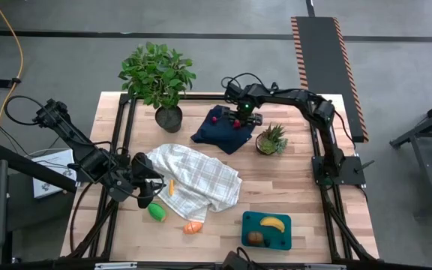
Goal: Pick and placing Produce into tupperware
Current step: Put the strawberry into the bin
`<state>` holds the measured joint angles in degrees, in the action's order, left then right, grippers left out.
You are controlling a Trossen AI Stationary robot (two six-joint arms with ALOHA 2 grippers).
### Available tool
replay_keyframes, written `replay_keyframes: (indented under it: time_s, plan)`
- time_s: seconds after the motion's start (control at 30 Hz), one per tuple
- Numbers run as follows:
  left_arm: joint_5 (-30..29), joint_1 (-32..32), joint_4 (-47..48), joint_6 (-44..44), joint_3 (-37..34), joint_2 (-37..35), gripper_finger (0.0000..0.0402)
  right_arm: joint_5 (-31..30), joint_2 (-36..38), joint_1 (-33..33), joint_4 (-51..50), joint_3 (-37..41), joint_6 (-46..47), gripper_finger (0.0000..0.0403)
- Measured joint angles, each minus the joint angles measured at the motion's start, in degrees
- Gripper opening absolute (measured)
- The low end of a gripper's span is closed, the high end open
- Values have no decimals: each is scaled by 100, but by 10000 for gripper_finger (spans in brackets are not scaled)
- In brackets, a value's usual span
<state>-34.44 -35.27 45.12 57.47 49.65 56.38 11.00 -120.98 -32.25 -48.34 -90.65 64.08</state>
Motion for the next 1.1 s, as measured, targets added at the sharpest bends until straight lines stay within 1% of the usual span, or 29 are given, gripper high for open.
replay_keyframes:
  time_s: [0.4,0.8,0.93,1.0,1.1]
  plan:
    - [0,0,17,48,0,0,156,-184,-19,-109,109,0,19,188]
    - [-2,0,94,195,0,0,156,-144,-19,-151,105,0,42,187]
    - [-29,0,95,196,0,-1,156,-138,-47,-157,117,0,41,172]
    - [-33,0,95,226,0,0,156,7,-118,-160,145,0,14,161]
    - [-29,0,119,286,0,-2,156,64,-182,-157,258,0,-2,149]
